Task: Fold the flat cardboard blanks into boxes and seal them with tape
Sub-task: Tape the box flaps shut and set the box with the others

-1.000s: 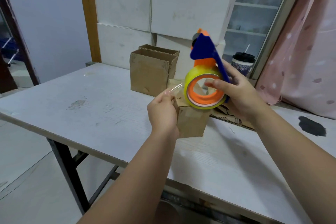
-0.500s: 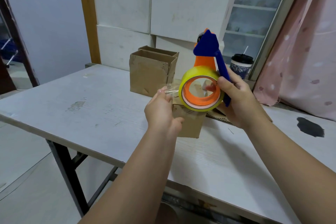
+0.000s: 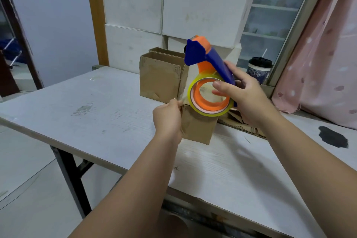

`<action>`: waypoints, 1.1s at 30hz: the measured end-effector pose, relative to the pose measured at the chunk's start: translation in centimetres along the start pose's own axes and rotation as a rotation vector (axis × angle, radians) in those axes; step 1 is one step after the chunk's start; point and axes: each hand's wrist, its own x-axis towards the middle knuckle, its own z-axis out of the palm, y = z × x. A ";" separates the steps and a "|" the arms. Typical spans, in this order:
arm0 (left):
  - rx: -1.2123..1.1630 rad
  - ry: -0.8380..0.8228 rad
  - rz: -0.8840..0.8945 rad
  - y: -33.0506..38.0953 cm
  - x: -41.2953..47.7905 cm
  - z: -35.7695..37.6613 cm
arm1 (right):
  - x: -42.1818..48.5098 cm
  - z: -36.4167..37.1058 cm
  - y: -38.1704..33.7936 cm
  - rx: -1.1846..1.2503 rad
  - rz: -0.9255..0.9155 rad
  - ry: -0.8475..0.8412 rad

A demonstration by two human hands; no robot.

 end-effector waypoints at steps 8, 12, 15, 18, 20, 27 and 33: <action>0.056 -0.044 0.012 0.1 0.6 -0.5 | -0.8 0.3 -0.2 -0.087 -0.058 -0.009; 0.068 -0.043 0.000 0.4 0.6 -0.5 | -1.3 0.6 0.0 -0.086 -0.100 0.012; 0.081 -0.050 0.019 0.6 0.9 -0.6 | -1.3 0.6 0.7 0.008 -0.107 0.031; 0.115 -0.069 0.059 0.7 1.0 -0.5 | -1.3 0.4 1.2 0.051 -0.103 0.028; 0.136 -0.081 0.084 0.8 1.2 -0.6 | -1.2 0.4 1.4 0.072 -0.094 0.033; 0.179 -0.102 0.104 0.9 1.8 -0.7 | -1.0 1.1 1.7 0.194 -0.063 0.086; 0.136 -0.136 0.057 0.4 2.1 -0.6 | -0.4 0.2 1.2 0.258 0.007 0.048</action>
